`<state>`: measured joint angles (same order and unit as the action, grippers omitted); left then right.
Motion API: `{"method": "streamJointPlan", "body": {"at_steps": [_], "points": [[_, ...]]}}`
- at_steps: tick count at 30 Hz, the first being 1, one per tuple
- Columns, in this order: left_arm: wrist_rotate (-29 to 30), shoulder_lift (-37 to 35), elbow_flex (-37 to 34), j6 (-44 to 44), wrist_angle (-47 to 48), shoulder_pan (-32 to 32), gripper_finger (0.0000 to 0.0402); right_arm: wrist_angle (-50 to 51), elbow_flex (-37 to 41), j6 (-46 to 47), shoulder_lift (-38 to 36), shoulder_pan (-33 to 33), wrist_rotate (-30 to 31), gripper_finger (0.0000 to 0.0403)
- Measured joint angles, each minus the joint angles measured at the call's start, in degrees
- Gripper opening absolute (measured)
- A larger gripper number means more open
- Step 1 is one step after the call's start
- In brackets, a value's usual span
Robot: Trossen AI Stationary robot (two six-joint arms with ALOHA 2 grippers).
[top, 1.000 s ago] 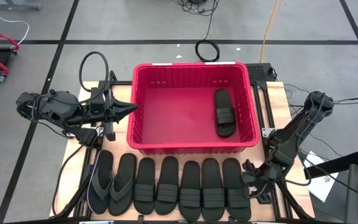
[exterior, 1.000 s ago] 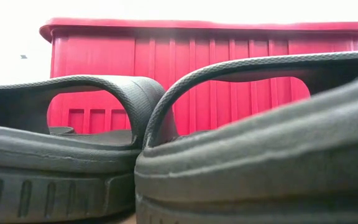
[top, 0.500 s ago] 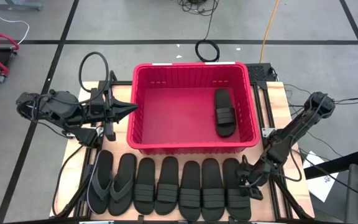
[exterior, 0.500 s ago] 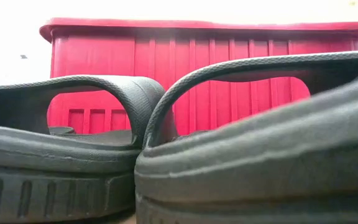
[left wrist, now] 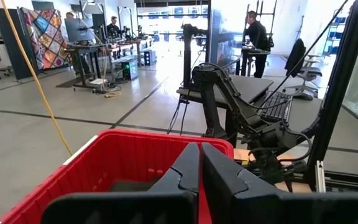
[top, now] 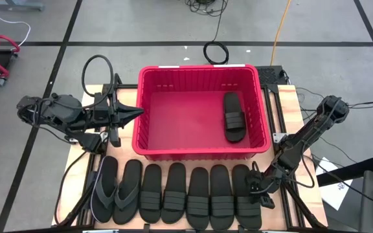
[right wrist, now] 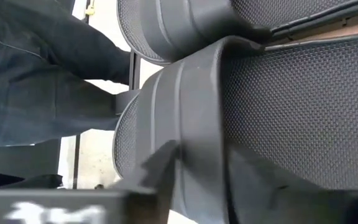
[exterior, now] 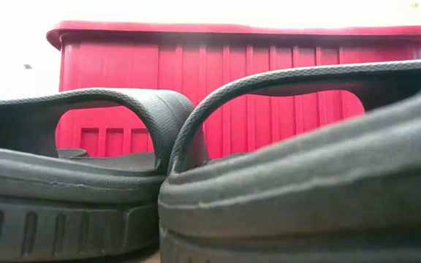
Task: Pick and place slides into bin
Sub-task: Put the black slide into the red bin
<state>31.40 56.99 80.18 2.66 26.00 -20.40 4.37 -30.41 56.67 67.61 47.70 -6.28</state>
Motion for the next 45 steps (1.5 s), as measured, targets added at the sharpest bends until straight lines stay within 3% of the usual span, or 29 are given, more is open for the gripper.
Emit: {"method": "streamJointPlan", "body": {"at_steps": [4,12,21,26,36,45], "points": [[0.00,0.00,0.00,0.01,0.00,0.00,0.0002,-2.10,0.02,-0.12,-0.01,0.00,-0.76,0.0015],[0.00,0.00,0.00,0.04,0.00,0.02,0.0020,-6.28,0.04,2.62,-1.79,0.00,-5.61,0.0006],[0.00,0.00,0.00,0.05,0.03,0.02,0.0002,-15.08,-0.23,2.06,-8.90,0.04,-6.08,0.0003],[0.00,0.00,0.00,0.49,0.04,0.00,0.0015,-13.38,-5.84,-2.90,-9.62,0.79,-7.63,0.0003],[0.00,0.00,0.00,-1.11,0.02,0.02,0.0004,11.42,-25.94,-13.07,-9.37,-2.63,-7.59,0.0002],[0.06,0.00,0.00,-4.30,0.00,0.02,0.0018,50.71,-55.88,-27.71,-2.58,-12.05,-3.52,0.0002]]}}
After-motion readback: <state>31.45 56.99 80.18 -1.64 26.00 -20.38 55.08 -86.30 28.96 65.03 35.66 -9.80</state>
